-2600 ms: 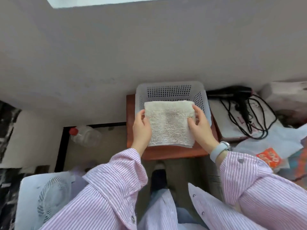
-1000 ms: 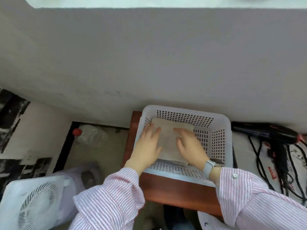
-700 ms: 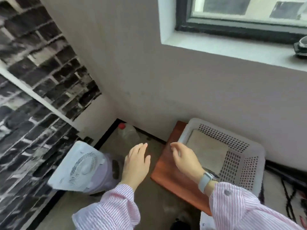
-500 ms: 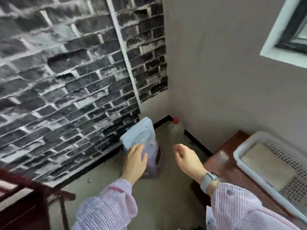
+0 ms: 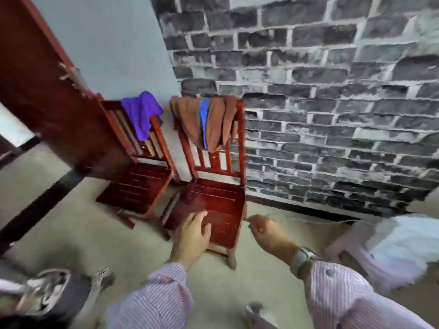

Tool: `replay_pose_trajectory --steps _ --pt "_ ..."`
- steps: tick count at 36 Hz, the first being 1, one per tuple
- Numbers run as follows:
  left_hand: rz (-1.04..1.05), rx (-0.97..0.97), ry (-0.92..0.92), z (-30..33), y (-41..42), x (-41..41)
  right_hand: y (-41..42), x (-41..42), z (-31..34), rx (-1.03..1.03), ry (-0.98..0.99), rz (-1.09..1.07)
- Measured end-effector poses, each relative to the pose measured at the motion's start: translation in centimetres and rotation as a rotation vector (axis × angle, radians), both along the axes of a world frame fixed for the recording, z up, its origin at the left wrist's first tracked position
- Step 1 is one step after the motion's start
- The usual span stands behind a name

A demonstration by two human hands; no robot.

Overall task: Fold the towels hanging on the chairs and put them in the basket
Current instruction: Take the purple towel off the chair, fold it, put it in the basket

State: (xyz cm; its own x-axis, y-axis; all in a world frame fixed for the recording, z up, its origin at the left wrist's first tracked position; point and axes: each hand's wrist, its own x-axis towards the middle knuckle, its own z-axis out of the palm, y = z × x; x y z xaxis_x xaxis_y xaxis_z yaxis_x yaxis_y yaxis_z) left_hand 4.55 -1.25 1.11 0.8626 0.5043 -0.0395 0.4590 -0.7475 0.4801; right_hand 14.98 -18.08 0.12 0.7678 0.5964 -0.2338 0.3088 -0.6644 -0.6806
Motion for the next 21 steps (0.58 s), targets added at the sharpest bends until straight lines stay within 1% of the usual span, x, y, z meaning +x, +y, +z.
replay_pose_trajectory --steps 3,5,11,14,19,21 --pt "0.113 -0.009 0.024 -0.2 5.0 -1.0 6.4 0.6 -0.2 -0.032 -0.034 0.121" --pt "0.162 -0.002 0.026 -0.5 8.4 -1.0 10.7 1.4 -0.6 -0.024 -0.016 0.172" --pt "0.271 0.010 0.054 -1.5 19.9 1.8 23.4 5.7 -1.7 0.010 -0.017 0.342" --pt "0.307 0.002 0.080 -1.1 25.7 4.7 29.4 9.4 -1.8 0.025 -0.005 0.349" --pt "0.341 -0.023 0.037 1.2 34.3 9.9 39.2 15.3 -0.2 -0.017 0.027 0.370" --pt "0.363 -0.038 0.026 2.3 37.3 11.5 42.8 17.1 0.4 0.017 0.003 0.368"
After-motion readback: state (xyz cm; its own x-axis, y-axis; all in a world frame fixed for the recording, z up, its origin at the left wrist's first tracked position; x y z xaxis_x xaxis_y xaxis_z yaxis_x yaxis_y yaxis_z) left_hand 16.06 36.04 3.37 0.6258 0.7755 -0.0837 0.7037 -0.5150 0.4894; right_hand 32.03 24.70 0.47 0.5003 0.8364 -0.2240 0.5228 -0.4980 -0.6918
